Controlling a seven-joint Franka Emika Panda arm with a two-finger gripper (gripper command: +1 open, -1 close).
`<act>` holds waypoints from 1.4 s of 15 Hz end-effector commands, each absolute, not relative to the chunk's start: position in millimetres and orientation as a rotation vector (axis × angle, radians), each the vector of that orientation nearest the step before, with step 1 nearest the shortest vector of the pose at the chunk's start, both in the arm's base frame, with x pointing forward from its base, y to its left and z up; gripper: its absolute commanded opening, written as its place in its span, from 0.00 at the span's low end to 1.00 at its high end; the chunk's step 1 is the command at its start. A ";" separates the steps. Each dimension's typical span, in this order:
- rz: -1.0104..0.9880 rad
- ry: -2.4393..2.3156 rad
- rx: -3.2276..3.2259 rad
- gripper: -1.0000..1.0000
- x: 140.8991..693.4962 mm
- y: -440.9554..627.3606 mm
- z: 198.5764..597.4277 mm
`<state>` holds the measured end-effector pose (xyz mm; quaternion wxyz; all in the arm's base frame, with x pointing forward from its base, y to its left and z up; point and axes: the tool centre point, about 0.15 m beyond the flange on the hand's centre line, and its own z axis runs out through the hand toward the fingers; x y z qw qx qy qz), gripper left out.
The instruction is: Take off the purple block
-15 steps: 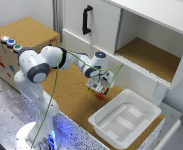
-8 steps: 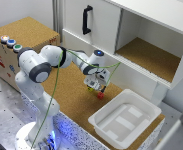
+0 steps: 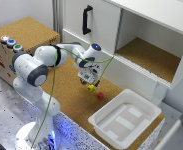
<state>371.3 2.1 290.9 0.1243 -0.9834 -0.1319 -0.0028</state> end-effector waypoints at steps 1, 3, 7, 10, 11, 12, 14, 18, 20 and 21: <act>-0.067 -0.399 -2.905 1.00 380.4 7.4 286.2; -0.134 -0.408 -2.953 1.00 382.1 5.0 286.8; -0.142 -0.419 -2.961 1.00 382.0 5.0 287.4; -0.142 -0.419 -2.961 1.00 382.0 5.0 287.4; -0.142 -0.419 -2.961 1.00 382.0 5.0 287.4; -0.142 -0.419 -2.961 1.00 382.0 5.0 287.4; -0.142 -0.419 -2.961 1.00 382.0 5.0 287.4; -0.101 -0.480 -2.897 1.00 394.2 10.0 289.2; -0.153 -0.575 -2.879 1.00 402.6 22.6 287.7; -0.195 -0.670 -2.887 1.00 405.5 32.4 286.0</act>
